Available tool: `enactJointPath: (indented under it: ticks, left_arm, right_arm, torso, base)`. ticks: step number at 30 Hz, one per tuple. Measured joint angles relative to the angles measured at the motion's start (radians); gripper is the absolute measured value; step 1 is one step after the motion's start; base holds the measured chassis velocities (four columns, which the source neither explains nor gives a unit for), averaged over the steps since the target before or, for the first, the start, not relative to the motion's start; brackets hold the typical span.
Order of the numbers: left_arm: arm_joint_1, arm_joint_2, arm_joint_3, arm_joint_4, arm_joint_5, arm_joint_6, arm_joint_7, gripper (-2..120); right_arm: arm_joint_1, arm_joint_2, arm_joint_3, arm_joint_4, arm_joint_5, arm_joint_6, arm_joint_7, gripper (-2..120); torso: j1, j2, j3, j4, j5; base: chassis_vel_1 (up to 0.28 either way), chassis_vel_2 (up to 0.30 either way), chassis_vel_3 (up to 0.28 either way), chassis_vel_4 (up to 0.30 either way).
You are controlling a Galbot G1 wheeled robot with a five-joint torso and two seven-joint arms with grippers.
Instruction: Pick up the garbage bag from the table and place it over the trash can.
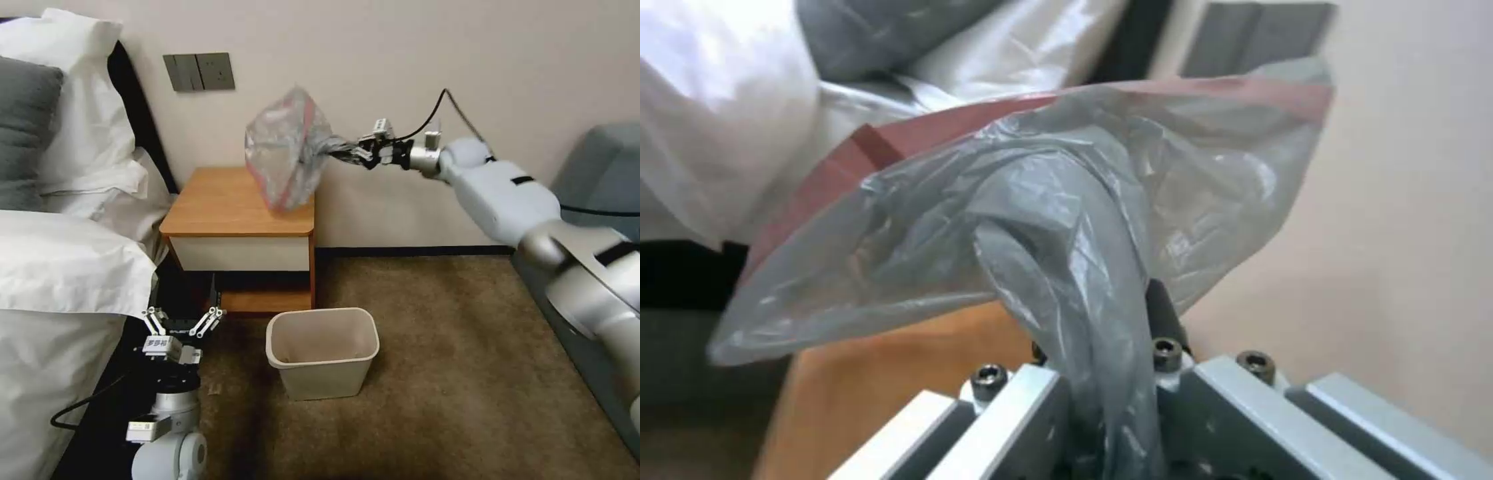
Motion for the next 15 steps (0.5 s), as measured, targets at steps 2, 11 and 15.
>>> enactJointPath:
  ticks: [2,11,15]
  left_arm:
    - [0.004,-0.001,-0.001,-0.001,0.001,-0.003,0.0,93]
    - [0.0,-0.003,0.0,0.0,0.003,-0.005,0.0,93]
    - [-0.001,-0.004,0.003,0.003,0.005,-0.005,-0.001,93]
  right_arm:
    - [-0.042,-0.044,-0.014,0.131,-0.013,-0.027,0.09,0]
    - [-0.201,-0.22,-0.001,0.51,-0.023,-0.072,0.241,0]
    - [-0.242,-0.293,0.006,0.611,0.01,-0.074,0.257,0]
  torso:
    - [0.0,0.0,0.0,-0.0001,0.0004]
    - [0.0,0.0,0.0,-0.0005,0.0007]
    - [0.0,0.0,0.0,-0.0008,0.0004]
  base:
    - [0.0,0.0,0.0,0.0]
    - [0.0,0.0,0.0,0.0]
    - [0.0,0.0,0.0,0.0]
